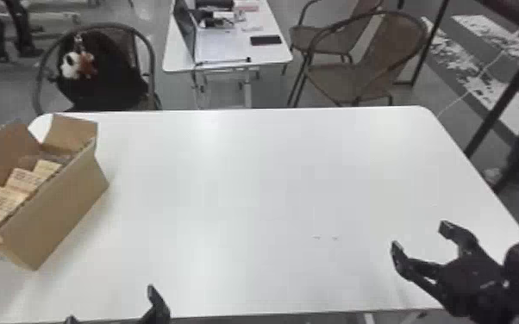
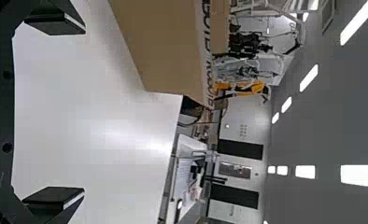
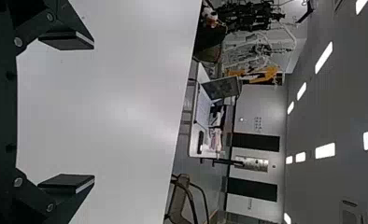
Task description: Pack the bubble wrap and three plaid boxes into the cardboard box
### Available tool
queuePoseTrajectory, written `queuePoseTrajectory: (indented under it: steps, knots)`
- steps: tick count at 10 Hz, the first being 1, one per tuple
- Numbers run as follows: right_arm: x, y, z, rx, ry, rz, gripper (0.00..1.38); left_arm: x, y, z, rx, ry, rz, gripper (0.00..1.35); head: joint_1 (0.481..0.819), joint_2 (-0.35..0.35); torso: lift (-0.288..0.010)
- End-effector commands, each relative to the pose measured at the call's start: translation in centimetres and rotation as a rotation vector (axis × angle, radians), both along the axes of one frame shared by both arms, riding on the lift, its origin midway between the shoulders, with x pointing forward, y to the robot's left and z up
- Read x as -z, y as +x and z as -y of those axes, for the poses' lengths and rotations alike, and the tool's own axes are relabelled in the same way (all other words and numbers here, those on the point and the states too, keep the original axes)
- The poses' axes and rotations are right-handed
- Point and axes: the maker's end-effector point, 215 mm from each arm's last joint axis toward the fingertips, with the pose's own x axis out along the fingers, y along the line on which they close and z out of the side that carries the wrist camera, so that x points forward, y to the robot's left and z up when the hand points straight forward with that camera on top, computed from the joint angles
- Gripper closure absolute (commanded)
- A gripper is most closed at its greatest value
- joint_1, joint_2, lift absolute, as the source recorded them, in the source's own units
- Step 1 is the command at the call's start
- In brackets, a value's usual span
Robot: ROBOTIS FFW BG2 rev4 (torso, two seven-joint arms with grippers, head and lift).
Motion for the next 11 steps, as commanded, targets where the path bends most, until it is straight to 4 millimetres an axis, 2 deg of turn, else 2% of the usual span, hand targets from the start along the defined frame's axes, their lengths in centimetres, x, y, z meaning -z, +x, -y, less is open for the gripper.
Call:
queuePoseTrajectory:
  steps: [1, 4, 11]
  knots:
    - [-0.24, -1.04, -0.11, 0.003, -0.019, -0.013, 0.27, 1.31, -2.29, -0.23, -0.028, 0.004, -0.038, 0.09, 0.695, 0.008, -0.148]
    - [0.22, -1.1, -0.07, 0.016, -0.012, -0.02, 0.27, 1.41, -2.05, -0.02, -0.02, -0.008, -0.027, 0.09, 0.695, 0.015, -0.148]
    - [-0.58, -0.92, 0.22, 0.046, -0.057, -0.006, 0.27, 1.79, -1.73, 0.21, -0.017, -0.025, -0.031, 0.1, 0.695, 0.006, -0.148]
